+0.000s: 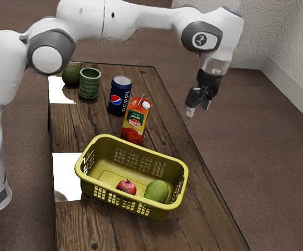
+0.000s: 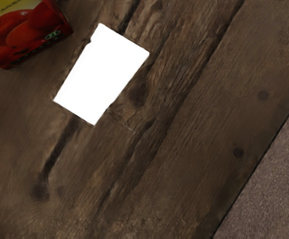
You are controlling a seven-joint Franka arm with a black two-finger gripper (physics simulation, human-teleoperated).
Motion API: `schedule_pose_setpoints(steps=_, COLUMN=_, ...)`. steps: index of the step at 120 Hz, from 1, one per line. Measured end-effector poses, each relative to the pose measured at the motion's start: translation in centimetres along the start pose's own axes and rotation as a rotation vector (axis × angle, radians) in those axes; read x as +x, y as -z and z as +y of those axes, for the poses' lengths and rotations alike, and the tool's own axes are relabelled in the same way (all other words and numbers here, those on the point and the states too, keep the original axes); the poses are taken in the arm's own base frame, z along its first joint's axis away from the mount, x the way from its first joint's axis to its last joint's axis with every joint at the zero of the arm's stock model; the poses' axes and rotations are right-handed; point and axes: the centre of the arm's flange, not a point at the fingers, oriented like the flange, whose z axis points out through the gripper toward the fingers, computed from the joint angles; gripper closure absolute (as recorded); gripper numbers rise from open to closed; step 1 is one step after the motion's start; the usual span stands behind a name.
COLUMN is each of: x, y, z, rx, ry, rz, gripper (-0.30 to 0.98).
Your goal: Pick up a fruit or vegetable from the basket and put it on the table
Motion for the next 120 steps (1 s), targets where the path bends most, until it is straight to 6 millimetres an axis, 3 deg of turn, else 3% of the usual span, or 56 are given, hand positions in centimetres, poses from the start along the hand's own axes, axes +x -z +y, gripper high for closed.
schedule_pose_setpoints(steps=7, x=-1.6, y=2.6, z=-2.4, rx=0.008, ry=-0.094, rz=-0.107, gripper=0.00)
schedule_pose_setpoints(steps=16, x=-2.4, y=3.2, z=-4.3, rx=0.022, ry=-0.246, rz=-0.160, gripper=0.00)
schedule_pose_setpoints(steps=37, x=-2.5, y=2.2, z=-5.2, rx=-0.013, ry=-0.654, rz=-0.095, gripper=0.00)
schedule_pose_setpoints(steps=50, x=-0.6, y=-0.2, z=-8.2, rx=0.034, ry=-0.880, rz=-0.005, gripper=0.00)
schedule_pose_setpoints(steps=63, x=-1.0, y=-4.5, z=-7.5, rx=0.111, ry=-1.080, rz=0.005, gripper=0.00)
schedule_pose_setpoints(steps=71, x=-1.2, y=-5.8, z=-7.3, rx=0.136, ry=-1.172, rz=-0.025, gripper=0.00)
schedule_pose_setpoints(steps=95, x=-1.0, y=-7.4, z=-6.4, rx=0.158, ry=-1.338, rz=-0.124, gripper=0.00)
schedule_pose_setpoints(steps=120, x=-1.4, y=-7.1, z=-6.8, rx=0.141, ry=-1.484, rz=-0.152, gripper=0.00)
